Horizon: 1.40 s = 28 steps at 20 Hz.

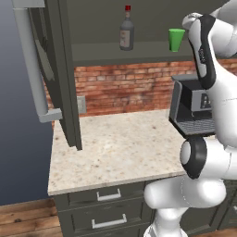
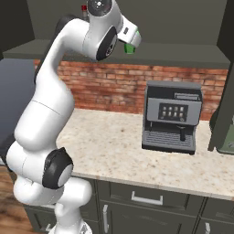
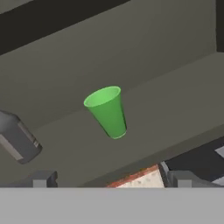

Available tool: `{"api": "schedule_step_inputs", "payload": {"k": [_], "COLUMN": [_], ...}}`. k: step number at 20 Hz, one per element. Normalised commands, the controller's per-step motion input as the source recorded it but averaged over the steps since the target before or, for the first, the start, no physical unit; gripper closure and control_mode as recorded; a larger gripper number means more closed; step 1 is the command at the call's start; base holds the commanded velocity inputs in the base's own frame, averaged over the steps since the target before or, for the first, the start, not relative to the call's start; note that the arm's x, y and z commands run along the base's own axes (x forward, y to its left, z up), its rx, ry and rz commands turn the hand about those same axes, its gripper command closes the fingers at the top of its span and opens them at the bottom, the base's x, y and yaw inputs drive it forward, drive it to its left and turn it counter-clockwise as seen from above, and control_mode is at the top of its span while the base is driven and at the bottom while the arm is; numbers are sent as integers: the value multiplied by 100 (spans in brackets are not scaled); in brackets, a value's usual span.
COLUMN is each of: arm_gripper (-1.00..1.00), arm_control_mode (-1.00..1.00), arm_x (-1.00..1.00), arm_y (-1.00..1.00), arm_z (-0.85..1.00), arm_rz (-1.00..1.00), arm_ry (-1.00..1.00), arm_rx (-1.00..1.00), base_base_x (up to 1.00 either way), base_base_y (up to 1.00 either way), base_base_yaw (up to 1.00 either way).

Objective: Open the cabinet directly in front. Then move the liquor and the cup to the dining counter with the candle on it.

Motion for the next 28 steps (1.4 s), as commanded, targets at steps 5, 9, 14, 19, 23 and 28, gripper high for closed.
{"api": "schedule_step_inputs", "payload": {"k": [5, 9, 14, 19, 23, 28], "arm_gripper": [-100, -100, -100, -100, -100, -100], "arm_control_mode": [-100, -100, -100, -100, -100, -100], "arm_x": [39, 43, 22, 1, 12, 24], "arm_y": [-26, -39, -13, 0, 0, 0], "arm_z": [0, 0, 0, 0, -10, 0], "arm_rz": [7, 7, 3, 1, 0, 0], "arm_ry": [7, 4, 0, 0, 0, 0], "arm_rx": [4, 10, 2, 0, 0, 0], "base_base_x": [0, 0, 0, 0, 0, 0], "base_base_y": [0, 0, 0, 0, 0, 0], "base_base_yaw": [0, 0, 0, 0, 0, 0]}}
